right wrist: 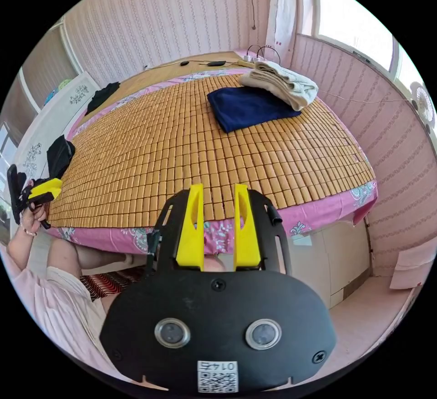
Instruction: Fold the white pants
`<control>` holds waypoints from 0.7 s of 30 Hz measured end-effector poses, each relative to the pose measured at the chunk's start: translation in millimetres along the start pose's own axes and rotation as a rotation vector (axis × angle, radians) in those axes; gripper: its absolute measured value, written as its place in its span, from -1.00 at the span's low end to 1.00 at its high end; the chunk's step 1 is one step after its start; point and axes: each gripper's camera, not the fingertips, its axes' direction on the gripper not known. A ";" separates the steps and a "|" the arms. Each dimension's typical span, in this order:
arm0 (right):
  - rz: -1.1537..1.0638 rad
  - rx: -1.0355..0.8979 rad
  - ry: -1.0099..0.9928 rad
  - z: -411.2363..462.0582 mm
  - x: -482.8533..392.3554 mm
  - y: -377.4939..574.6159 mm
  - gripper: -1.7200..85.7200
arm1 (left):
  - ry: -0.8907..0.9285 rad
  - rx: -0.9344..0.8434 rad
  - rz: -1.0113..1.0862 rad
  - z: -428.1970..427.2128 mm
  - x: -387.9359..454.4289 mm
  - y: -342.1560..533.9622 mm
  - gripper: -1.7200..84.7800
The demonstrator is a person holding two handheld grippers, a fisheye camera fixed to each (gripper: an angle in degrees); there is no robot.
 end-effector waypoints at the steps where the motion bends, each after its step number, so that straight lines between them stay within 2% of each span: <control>1: -0.001 0.007 0.000 -1.2 5.9 -3.8 -0.72 | 0.007 -0.011 0.032 19.0 6.6 -25.6 -0.79; 7: -0.053 0.036 -0.017 -11.6 56.4 -73.3 -0.69 | 0.016 -0.034 0.209 120.7 39.2 -150.5 -0.78; 11: -0.092 0.101 0.072 -26.7 95.8 -144.2 -0.67 | 0.022 -0.011 0.276 193.8 51.1 -249.4 -0.77; 15: -0.083 0.141 0.179 -29.7 141.5 -214.8 -0.61 | 0.000 0.038 0.275 253.1 54.6 -331.2 -0.74; 21: -0.006 0.134 0.147 -20.6 201.3 -285.8 -0.54 | -0.098 0.002 0.177 357.0 43.9 -431.6 -0.65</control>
